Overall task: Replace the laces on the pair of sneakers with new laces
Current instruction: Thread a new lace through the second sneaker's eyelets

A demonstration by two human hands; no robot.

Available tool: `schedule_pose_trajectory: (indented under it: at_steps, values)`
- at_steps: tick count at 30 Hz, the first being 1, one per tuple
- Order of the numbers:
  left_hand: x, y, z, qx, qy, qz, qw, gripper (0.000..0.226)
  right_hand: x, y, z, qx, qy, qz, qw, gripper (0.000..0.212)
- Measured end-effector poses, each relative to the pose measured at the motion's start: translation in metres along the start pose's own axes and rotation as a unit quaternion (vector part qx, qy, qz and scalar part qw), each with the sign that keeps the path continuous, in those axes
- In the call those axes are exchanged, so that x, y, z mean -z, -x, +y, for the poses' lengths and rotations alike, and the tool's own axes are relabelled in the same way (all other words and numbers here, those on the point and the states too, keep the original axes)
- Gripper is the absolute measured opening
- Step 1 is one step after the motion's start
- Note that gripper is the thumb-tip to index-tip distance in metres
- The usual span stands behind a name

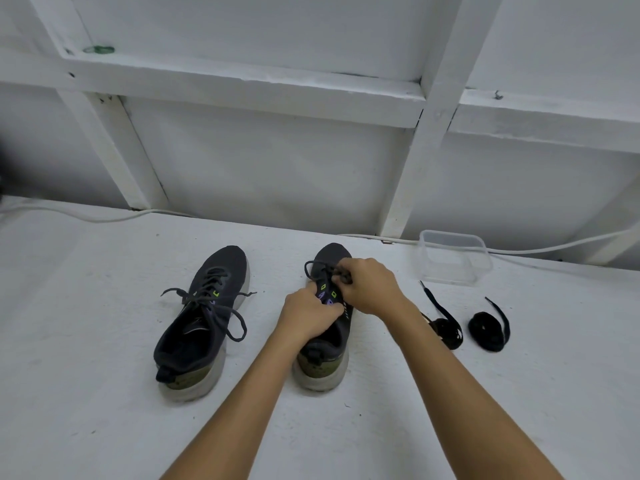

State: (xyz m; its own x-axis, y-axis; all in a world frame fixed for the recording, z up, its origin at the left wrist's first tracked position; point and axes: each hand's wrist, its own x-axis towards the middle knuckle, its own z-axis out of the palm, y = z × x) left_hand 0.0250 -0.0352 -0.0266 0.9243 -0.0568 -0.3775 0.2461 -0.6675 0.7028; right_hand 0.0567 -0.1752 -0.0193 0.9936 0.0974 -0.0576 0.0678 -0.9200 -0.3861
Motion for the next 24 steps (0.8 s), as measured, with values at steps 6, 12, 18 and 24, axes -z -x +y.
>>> schedule_pose_trajectory:
  at_steps: [6,12,18,24]
  values:
    - [0.0,0.001,0.0,-0.002,0.005,0.001,1.0,0.049,0.045,0.0,0.007,-0.06,-0.484,0.062,0.871,0.026]
    - [-0.002,-0.001,-0.001,0.01,0.011,-0.004,1.0,0.046,0.05,0.003,0.007,-0.023,-0.371,0.064,0.926,0.02]
    - [0.02,-0.01,0.02,-0.121,-0.001,0.121,0.985,0.041,0.066,-0.013,-0.01,0.061,-0.263,0.04,0.962,0.01]
    - [0.046,-0.028,0.023,-0.054,0.167,0.228,0.958,0.02,0.066,-0.024,-0.018,0.063,-0.362,0.046,0.929,0.032]
